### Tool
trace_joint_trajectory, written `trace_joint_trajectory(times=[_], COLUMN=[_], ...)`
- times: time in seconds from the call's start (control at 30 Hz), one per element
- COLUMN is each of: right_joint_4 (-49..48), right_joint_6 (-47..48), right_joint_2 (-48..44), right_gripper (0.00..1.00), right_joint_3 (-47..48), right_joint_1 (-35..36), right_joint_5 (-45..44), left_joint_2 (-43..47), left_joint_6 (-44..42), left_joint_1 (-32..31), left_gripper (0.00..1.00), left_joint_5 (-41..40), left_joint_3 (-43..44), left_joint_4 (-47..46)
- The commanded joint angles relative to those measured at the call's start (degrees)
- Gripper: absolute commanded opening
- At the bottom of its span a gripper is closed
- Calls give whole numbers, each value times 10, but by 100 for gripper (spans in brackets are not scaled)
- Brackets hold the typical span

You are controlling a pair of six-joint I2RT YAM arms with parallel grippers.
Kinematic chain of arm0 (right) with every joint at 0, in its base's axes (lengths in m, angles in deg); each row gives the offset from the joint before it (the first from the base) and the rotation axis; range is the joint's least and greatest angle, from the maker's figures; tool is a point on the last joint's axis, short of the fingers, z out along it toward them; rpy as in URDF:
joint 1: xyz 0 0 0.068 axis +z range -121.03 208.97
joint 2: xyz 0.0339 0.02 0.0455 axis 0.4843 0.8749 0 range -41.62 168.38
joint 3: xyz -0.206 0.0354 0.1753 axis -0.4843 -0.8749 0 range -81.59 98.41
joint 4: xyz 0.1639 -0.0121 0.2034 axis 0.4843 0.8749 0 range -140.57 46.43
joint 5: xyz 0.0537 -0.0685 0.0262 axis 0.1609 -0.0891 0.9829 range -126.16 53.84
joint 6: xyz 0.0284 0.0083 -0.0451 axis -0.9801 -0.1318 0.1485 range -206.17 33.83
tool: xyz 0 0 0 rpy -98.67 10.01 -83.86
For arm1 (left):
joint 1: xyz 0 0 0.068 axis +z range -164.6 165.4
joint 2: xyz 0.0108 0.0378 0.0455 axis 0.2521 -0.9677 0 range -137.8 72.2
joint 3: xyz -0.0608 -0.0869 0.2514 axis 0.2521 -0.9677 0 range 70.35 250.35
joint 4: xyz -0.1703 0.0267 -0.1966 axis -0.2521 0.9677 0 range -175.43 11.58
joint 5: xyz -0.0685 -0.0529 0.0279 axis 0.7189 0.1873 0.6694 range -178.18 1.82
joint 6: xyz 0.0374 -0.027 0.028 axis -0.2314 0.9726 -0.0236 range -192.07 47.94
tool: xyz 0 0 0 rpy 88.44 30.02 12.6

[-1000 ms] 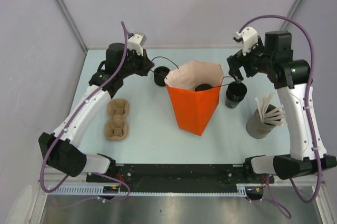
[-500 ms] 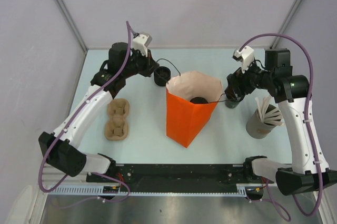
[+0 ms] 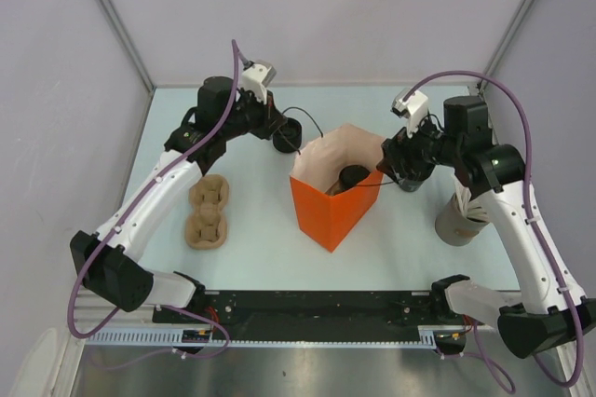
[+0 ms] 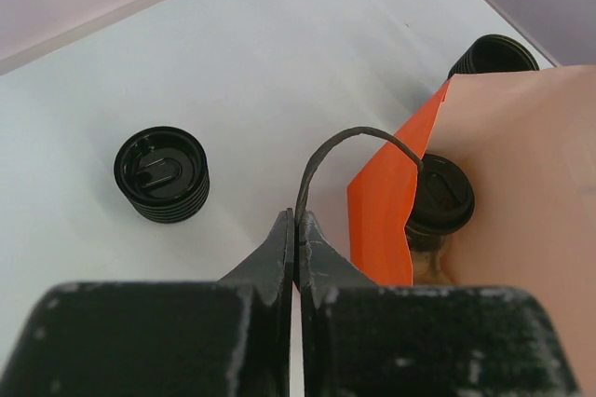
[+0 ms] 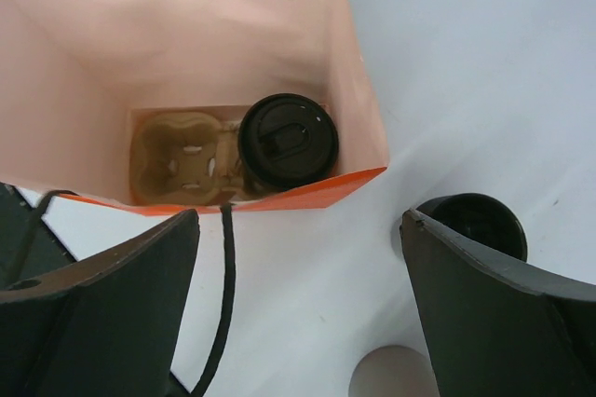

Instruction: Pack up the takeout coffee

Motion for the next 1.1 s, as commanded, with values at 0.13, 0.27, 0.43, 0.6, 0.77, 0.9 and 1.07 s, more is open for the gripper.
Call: trace_joint_trajectory(times=[0.13,0.27,0.43,0.6,0.77,0.9,1.07], right_joint_4=[-166,-219,-276,-283,-296,-325,-339], right_joint_6=[-60,-77,-101,-118,-126,-131,-134], right_joint_2=[-15,-18,-37,-24,-9,-1,7], right_gripper=[93,94,97,97,98,98,98], right_joint_3=[-51,-51,-51,-45,-46,-45,-33], right_joint_1=[29,34,34,36,50,52,42], right_joint_5=[-102,-131,-183,-202,-253,-331,-440], left_joint_2=[8,9,13,12,13,14,12], left_joint_6=[-13,-15,-15,-16,-17,-18,-22], left_joint_1=[-6,-8,-9,-12,-14,-17,-23], left_gripper=[0,0,1,4,8,15,24], left_joint_5=[14,15,19,29,46,66,77], left_joint_3=[9,7,6,6,7,7,10], left_joint_4=[-21,-20,-20,-21,-21,-22,-19])
